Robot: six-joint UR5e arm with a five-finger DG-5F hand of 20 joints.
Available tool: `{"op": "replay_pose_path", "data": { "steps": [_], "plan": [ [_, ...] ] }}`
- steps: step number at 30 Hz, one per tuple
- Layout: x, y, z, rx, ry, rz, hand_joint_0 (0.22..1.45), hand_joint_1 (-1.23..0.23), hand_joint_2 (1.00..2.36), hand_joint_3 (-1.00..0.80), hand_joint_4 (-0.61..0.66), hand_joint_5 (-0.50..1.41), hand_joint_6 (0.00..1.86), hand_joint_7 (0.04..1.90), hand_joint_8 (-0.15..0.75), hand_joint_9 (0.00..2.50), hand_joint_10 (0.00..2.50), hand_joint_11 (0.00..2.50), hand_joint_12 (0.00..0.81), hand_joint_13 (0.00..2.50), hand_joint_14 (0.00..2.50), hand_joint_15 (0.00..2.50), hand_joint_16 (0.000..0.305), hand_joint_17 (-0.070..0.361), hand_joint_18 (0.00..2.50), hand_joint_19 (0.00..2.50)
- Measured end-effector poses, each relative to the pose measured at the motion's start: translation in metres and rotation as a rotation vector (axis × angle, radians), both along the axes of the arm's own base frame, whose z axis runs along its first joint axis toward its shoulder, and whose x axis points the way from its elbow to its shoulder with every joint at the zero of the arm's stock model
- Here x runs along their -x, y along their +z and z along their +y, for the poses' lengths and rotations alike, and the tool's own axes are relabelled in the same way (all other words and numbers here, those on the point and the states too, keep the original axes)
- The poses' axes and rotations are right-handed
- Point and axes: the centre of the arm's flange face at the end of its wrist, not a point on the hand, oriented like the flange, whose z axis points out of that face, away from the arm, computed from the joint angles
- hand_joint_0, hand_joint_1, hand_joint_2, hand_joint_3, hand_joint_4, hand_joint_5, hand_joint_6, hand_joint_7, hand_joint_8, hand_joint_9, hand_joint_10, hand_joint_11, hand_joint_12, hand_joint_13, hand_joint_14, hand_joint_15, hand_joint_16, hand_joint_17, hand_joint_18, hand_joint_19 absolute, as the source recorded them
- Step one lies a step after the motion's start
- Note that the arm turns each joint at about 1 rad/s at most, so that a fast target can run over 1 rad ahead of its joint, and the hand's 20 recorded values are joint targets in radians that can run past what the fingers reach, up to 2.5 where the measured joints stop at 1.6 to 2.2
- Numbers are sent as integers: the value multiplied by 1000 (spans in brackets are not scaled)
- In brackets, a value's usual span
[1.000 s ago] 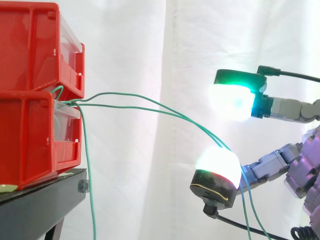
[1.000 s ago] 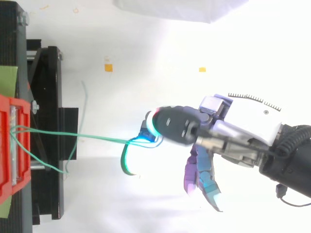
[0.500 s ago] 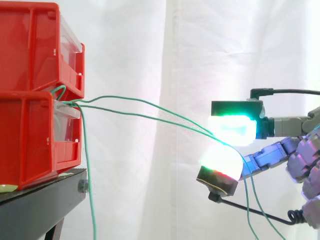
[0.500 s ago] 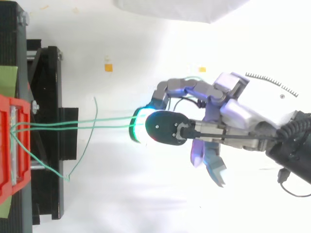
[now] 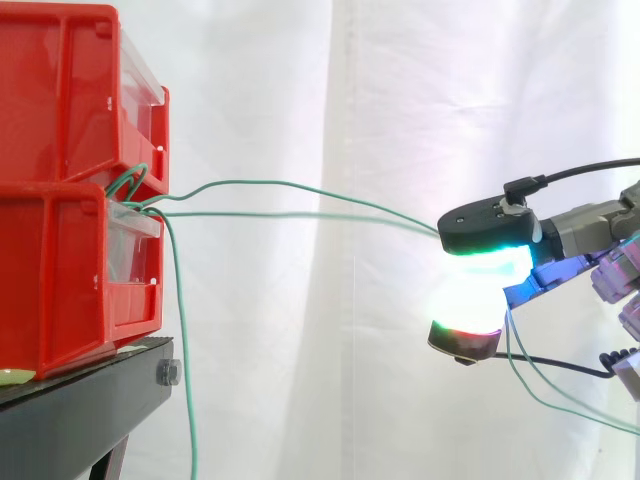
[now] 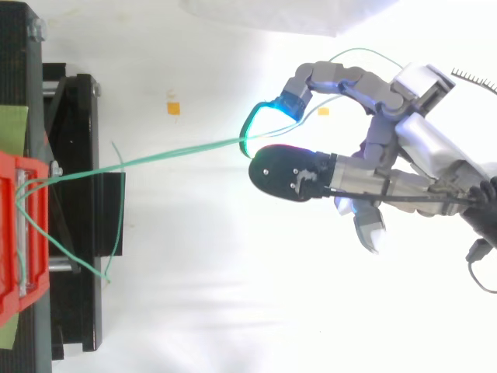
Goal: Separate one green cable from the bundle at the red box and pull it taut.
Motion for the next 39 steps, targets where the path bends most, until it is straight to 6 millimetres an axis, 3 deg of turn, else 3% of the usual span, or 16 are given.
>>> {"op": "replay_pose_path", "data": {
  "steps": [1,3,6,10,12,20,22,31,39],
  "plan": [
    [0,0,0,2,-1,2,618,-851,1002,-468,84,151,502,1293,186,2355,23,534,438,2085,18,572,71,159,2500,459],
    [0,0,0,3,-1,4,482,-576,1000,-500,96,154,503,1285,190,2383,21,500,460,2122,20,535,74,166,2500,398],
    [1,0,0,2,-1,4,423,-364,1000,-500,118,156,503,1286,191,2408,19,470,470,2157,18,515,78,175,2500,338],
    [0,0,0,2,0,4,404,-214,1000,-500,115,154,503,1297,177,2397,19,479,470,2145,19,532,76,172,2500,378],
    [1,0,1,2,1,4,457,-162,1000,-500,110,154,503,1290,161,2395,21,481,461,2143,19,529,75,170,2500,391],
    [1,0,1,3,1,4,651,-434,1000,-500,54,153,503,1261,75,2412,27,666,439,2129,21,598,68,153,2500,497],
    [1,1,1,3,0,5,724,-558,1000,-500,50,154,503,1255,72,2417,27,689,435,2123,19,601,67,151,2500,488],
    [1,0,1,4,0,5,740,-723,1020,-227,18,153,503,1258,110,2409,27,670,425,2130,19,598,67,152,2500,494],
    [0,0,2,2,2,4,725,-821,1021,-160,23,153,503,1266,140,2401,24,653,431,2121,21,595,69,154,2500,487]
  ]
}}
